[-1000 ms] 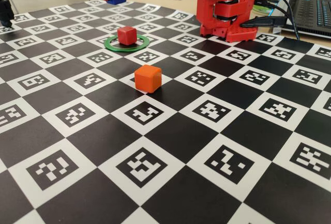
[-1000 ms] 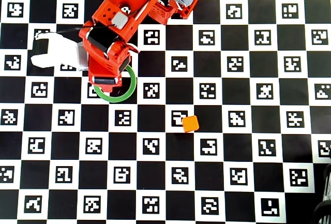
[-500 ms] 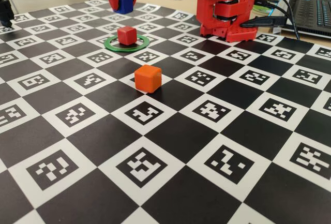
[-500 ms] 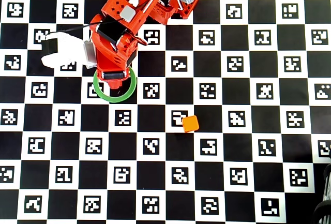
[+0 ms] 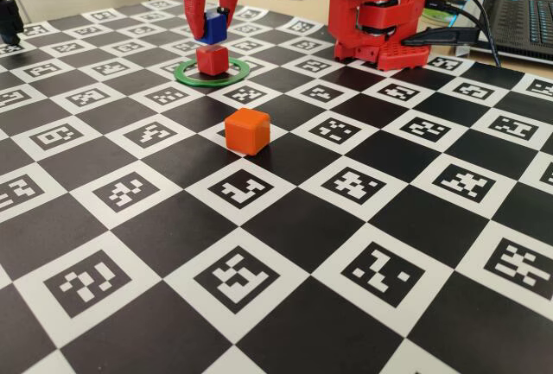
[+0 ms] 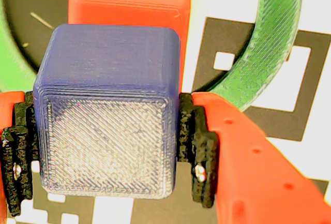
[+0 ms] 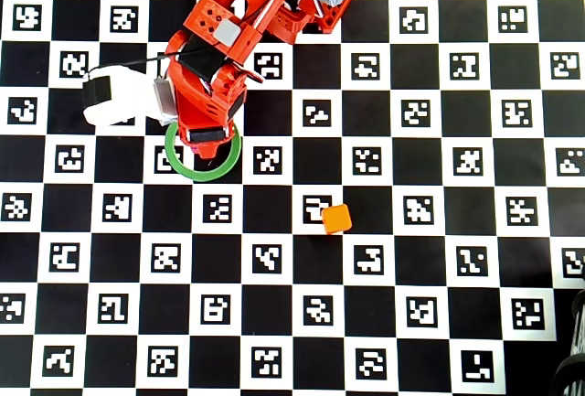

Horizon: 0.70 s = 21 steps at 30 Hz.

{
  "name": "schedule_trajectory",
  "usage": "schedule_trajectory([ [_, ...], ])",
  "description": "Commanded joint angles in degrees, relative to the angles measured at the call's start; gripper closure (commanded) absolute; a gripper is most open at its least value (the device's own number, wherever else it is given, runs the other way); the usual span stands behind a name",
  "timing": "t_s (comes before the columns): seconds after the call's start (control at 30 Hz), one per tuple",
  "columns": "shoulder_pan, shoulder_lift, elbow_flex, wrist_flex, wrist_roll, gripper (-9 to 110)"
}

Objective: Grab the red cube then put it in the green circle then put the blue cube on top and finally the orange cube on top

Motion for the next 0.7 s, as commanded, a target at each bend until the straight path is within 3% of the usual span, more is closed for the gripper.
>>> schedule_trajectory([
  [0.0, 0.44, 4.48, -0.26, -1.41, -0.62, 99],
  [0.5, 1.49, 4.39, 0.79, -2.37, -2.02, 99],
  [0.67, 2.02, 4.39, 0.88, -2.46, -1.05, 89],
])
